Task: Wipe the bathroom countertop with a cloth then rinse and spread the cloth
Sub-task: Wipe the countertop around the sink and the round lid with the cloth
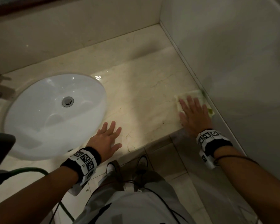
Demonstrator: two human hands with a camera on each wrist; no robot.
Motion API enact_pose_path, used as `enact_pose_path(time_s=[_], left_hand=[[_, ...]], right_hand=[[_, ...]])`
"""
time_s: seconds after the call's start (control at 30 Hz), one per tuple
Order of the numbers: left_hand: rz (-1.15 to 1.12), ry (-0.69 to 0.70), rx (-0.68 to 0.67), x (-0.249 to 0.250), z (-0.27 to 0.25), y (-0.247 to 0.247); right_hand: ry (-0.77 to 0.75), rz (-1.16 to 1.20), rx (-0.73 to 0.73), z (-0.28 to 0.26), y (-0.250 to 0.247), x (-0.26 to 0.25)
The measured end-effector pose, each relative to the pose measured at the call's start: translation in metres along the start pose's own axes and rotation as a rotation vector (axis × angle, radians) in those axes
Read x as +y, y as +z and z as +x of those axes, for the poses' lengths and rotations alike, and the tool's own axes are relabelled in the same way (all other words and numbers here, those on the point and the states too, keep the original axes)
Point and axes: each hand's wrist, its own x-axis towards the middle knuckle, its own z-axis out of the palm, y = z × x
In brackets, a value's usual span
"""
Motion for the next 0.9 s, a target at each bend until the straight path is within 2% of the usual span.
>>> enact_pose_path(time_s=[0.13, 0.2, 0.33, 0.47, 0.53, 0.77, 0.9], left_hand=[[0.011, 0.007, 0.008, -0.003, 0.001, 0.004], [0.008, 0.007, 0.014, -0.003, 0.001, 0.006], [0.010, 0.001, 0.010, -0.003, 0.003, 0.006], [-0.004, -0.004, -0.004, -0.002, 0.003, 0.005], [-0.010, -0.008, -0.010, -0.002, 0.003, 0.004], [-0.014, -0.013, -0.043, -0.001, 0.004, 0.001], [-0.018, -0.013, -0.044, -0.001, 0.003, 0.000]], right_hand=[[0.128, 0.052, 0.036, 0.002, 0.005, -0.022], [0.140, 0.052, 0.030, 0.000, 0.011, -0.042], [0.049, 0.058, 0.013, -0.008, 0.013, -0.085], [-0.144, 0.069, 0.008, -0.021, 0.020, -0.137], [-0.181, 0.062, 0.010, -0.023, 0.023, -0.150], [-0.294, 0.044, 0.054, -0.012, 0.021, -0.121], [-0.233, 0.036, 0.072, 0.006, 0.010, -0.084]])
